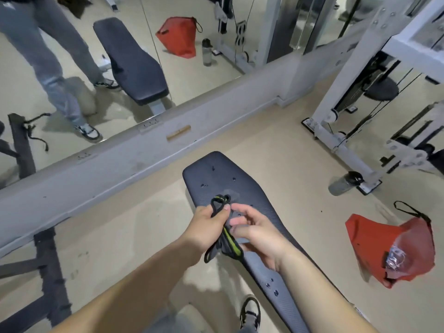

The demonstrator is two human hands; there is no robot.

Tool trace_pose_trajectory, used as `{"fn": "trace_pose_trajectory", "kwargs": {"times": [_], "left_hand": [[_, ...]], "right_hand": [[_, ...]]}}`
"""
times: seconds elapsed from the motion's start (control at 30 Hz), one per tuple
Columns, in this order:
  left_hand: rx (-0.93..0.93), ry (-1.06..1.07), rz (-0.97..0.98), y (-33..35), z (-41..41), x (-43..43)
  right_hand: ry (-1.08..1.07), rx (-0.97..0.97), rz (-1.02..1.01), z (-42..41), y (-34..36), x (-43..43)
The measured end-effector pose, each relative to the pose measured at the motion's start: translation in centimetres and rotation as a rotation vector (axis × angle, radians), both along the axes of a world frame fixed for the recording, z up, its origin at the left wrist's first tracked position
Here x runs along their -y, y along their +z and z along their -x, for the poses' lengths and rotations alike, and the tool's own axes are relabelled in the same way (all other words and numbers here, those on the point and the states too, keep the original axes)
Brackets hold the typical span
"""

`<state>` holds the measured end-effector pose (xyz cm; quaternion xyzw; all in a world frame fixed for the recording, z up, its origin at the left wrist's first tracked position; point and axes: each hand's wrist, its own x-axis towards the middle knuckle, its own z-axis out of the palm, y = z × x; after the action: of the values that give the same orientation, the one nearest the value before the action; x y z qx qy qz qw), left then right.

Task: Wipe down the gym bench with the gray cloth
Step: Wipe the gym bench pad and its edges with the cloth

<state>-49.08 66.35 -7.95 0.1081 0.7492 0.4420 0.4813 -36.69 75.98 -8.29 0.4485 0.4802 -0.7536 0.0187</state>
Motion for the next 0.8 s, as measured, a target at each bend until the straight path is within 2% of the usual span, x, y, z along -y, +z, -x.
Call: {"fn": "trace_pose_trajectory", "kwargs": {"times": [0.17,0.27,0.37,0.43,0.53,0.6,0.67,0.8], "left_hand": [[0.174,-0.094,-0.043,-1.9,8.9,-1.4],[0.077,-0.176,-0.024,-4.6,13.6,-2.1],[0.086,-0.292,-0.041,-7.6,16.5,-2.8],[0.125,-0.359,-0.038,-9.8,17.4,-3.5],[0.096,-0.428,-0.071,-14.5,17.9,-4.9],[0.014,-0.425,-0.060,-19.1,18.5,-5.8],[-0.074,-0.436,-0.013,-23.9,19.3,-6.5],[-0.332,-0.497,0.027,-34.6,20.5,-7.6]], "right_hand": [[0.015,0.017,-0.099,8.7,-2.5,1.2],[-0.082,0.031,-0.254,14.2,-5.3,1.7],[-0.207,0.014,-0.254,17.5,-9.2,0.9],[-0.250,0.078,-0.232,18.4,-12.2,-0.5],[-0.349,0.231,-0.313,17.8,-16.8,-3.8],[-0.483,0.308,-0.437,17.3,-19.7,-6.7],[-0.508,0.347,-0.628,17.0,-22.5,-9.5],[-0.189,0.532,-1.065,17.8,-30.8,-13.3]]}}
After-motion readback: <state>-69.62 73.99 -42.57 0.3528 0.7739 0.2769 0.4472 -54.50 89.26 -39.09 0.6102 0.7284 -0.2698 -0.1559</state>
